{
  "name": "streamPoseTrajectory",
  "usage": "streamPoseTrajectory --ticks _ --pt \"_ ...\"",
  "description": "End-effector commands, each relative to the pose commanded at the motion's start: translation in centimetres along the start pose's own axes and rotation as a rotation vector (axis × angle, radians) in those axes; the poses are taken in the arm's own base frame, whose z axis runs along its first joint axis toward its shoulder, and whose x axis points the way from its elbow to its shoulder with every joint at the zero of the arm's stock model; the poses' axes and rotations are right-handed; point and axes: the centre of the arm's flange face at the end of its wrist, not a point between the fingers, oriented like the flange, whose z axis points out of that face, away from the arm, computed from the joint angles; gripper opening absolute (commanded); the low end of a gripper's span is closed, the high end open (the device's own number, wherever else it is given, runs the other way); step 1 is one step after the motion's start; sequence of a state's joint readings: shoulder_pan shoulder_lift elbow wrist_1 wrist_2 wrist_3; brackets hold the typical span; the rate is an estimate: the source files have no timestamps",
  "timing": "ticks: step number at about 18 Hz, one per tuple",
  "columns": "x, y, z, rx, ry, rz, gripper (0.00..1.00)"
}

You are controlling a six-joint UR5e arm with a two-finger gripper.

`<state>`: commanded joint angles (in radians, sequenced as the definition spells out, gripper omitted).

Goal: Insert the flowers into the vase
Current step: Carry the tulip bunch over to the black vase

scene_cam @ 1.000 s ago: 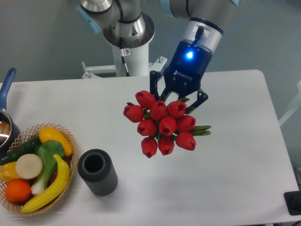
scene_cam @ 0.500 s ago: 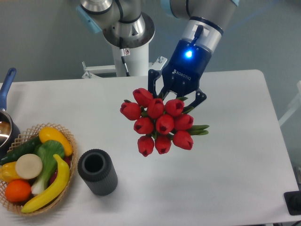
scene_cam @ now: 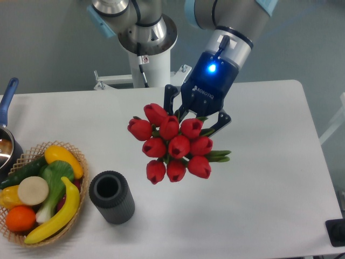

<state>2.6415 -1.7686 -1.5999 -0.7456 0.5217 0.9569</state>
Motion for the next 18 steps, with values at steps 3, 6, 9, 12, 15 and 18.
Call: streamPoseTrajectory --ticks 3,6,9,12,15,18 --pt "0.1 0.7 2.1 0.066 0.076 0.060 0.39" --pt "1.5 -0.3 5.1 0.095 0.137 0.116 0.39" --pt "2.5 -0.5 7.0 0.156 0.212 0.106 0.39" --pt "2.8 -0.1 7.6 0.202 0.257 0.078 0.39" --pt "3.0 0.1 7.5 0.243 0.285 0.064 0.39" --pt "2.6 0.6 8.0 0.297 0.319 0.062 0.39"
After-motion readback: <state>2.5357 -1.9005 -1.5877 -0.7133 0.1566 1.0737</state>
